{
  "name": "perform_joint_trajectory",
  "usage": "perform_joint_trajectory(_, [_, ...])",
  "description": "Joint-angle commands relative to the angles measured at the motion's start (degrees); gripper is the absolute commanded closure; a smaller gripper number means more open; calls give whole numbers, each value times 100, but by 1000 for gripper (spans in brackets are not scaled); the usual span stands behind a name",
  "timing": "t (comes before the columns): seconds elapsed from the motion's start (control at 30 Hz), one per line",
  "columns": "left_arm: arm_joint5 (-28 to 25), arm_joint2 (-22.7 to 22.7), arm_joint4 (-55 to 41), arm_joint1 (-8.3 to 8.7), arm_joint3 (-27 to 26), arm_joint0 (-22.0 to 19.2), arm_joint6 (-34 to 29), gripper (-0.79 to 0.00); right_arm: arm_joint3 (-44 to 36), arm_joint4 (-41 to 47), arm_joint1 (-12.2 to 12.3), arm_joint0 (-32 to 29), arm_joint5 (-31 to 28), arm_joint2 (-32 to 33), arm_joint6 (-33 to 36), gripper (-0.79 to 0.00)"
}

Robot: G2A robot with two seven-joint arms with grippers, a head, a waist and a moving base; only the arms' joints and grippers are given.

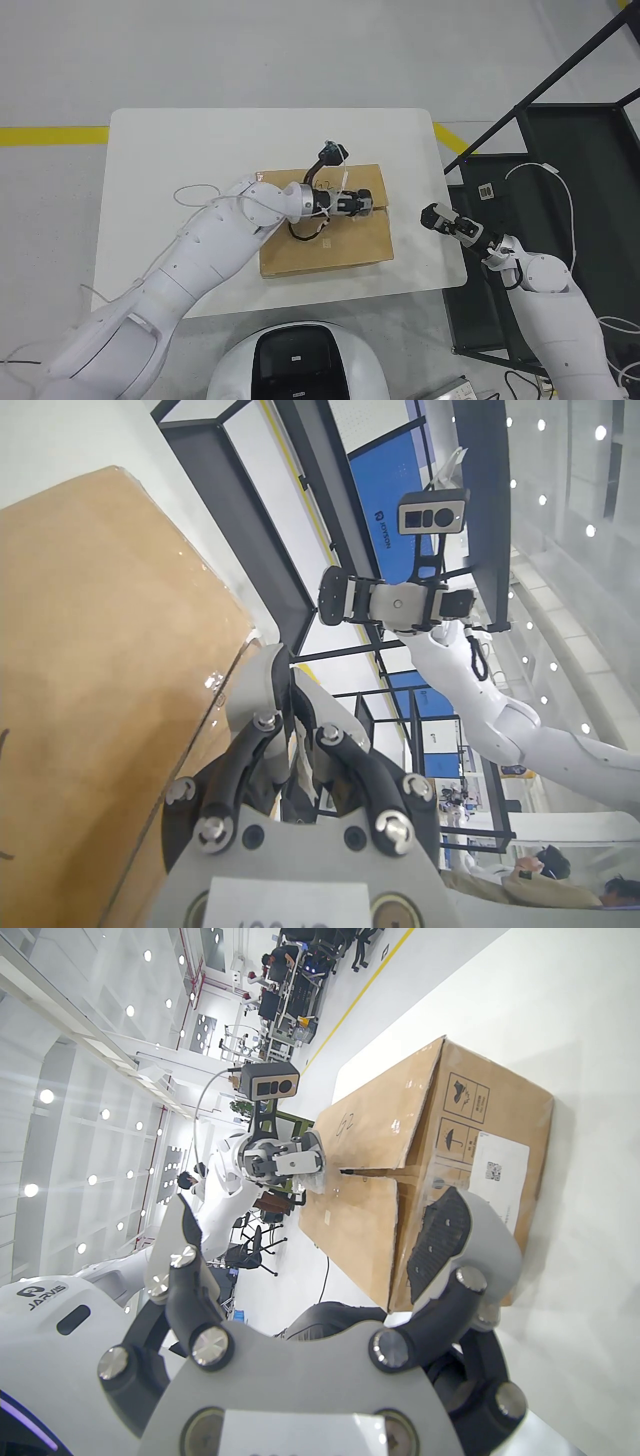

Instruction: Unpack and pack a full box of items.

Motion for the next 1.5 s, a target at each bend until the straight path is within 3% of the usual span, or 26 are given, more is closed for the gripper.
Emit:
perform_joint_trajectory(0.0, [-16, 21, 94, -28, 74, -15, -5, 0, 0, 0, 0, 0, 0, 0, 0, -785])
perform_joint_trajectory(0.47, [147, 106, 598, -236, 449, -20, 313, 0, 0, 0, 0, 0, 0, 0, 0, -785])
perform_joint_trajectory(0.5, [156, 107, 644, -253, 474, -25, 372, -182, 0, 0, 0, 0, 0, 0, 0, -785])
perform_joint_trajectory(0.53, [150, 105, 663, -268, 493, -16, 419, -785, 0, 0, 0, 0, 0, 0, 0, -785])
perform_joint_trajectory(0.8, [-128, -247, 454, -207, 285, 32, 106, -785, 0, 0, 0, 0, 0, 0, 0, -785])
perform_joint_trajectory(1.23, [-217, -1302, 67, 266, -1239, 855, -801, -785, 0, 0, 0, 0, 0, 0, 0, -785])
perform_joint_trajectory(1.47, [-204, -2323, -47, 602, -1999, 1470, -1054, -785, 0, 0, 0, 0, 0, 0, 0, -785])
